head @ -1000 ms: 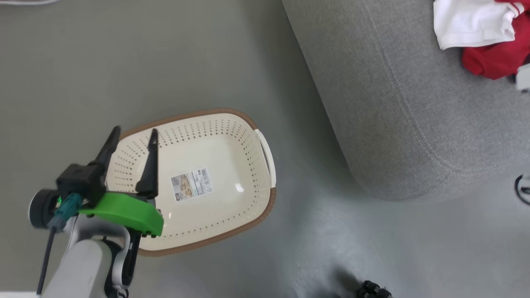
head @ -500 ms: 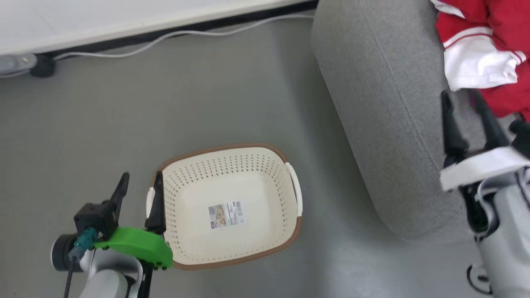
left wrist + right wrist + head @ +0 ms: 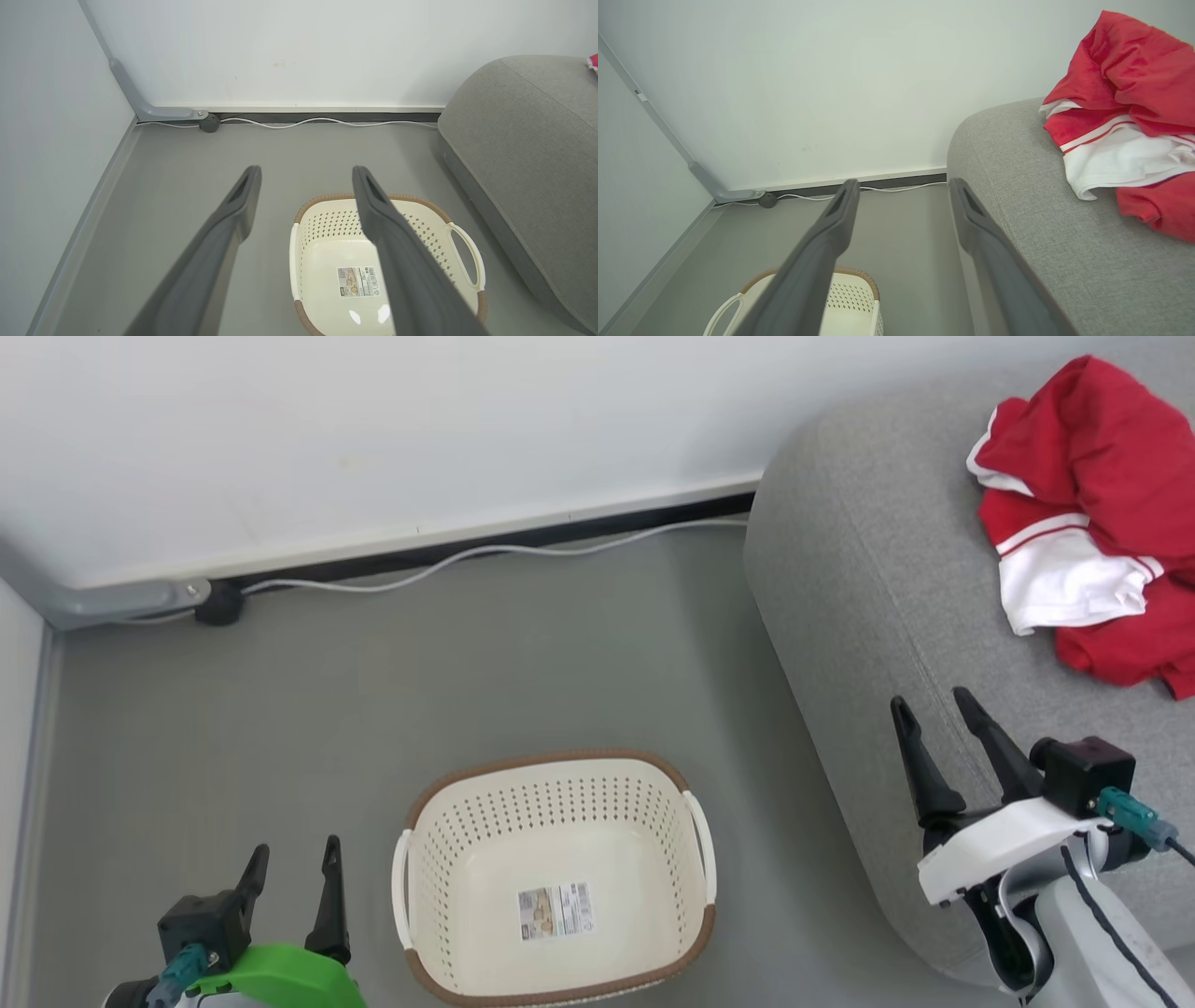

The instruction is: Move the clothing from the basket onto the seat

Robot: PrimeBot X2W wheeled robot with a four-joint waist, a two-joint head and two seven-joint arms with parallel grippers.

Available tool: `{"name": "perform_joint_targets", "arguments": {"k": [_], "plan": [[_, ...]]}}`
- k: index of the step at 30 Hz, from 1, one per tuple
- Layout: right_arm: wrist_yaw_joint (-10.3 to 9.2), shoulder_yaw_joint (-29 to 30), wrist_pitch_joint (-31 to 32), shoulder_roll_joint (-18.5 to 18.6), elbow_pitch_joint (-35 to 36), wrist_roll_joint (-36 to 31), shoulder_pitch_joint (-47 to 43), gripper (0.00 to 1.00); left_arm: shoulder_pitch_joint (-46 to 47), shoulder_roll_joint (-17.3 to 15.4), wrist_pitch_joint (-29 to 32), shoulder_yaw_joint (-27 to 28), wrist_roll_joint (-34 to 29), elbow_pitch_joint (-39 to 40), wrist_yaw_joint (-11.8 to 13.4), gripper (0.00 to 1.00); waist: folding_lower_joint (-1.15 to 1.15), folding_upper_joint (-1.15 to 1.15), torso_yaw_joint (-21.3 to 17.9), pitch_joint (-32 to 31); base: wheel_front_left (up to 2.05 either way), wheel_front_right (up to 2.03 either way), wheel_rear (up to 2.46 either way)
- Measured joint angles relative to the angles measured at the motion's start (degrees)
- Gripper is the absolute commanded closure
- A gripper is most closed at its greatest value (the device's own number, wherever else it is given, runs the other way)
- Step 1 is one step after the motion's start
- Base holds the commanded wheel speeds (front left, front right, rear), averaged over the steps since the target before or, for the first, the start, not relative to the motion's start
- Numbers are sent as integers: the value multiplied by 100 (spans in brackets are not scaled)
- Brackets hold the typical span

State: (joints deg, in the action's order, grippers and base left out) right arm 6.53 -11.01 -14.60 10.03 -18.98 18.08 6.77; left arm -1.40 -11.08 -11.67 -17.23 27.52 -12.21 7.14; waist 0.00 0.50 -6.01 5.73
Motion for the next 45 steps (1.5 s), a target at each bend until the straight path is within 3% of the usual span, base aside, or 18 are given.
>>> {"name": "perform_joint_targets", "arguments": {"k": [6, 7, 18, 45], "plan": [[-5, -59, 0, -33, 136, -47, -254, 0, -121, -4, -15, 210, -46, 35, 0, 0, 0, 0, 78, -341, 0, 0, 0], [-5, -60, 0, -42, 180, -52, -268, 100, -121, -7, -43, 259, -97, 47, 0, 100, 0, 0, 97, -361, 0, 0, 0], [-4, -57, 56, -291, -257, 121, -609, 100, -196, 252, 14, 156, 92, -381, -49, 100, 0, 0, 121, -373, 0, 0, 0], [-1, 493, 681, -432, -188, 2149, -568, 100, -182, 416, 466, 656, 1878, -337, -408, 100, 0, 0, 256, -426, 0, 0, 0]]}}
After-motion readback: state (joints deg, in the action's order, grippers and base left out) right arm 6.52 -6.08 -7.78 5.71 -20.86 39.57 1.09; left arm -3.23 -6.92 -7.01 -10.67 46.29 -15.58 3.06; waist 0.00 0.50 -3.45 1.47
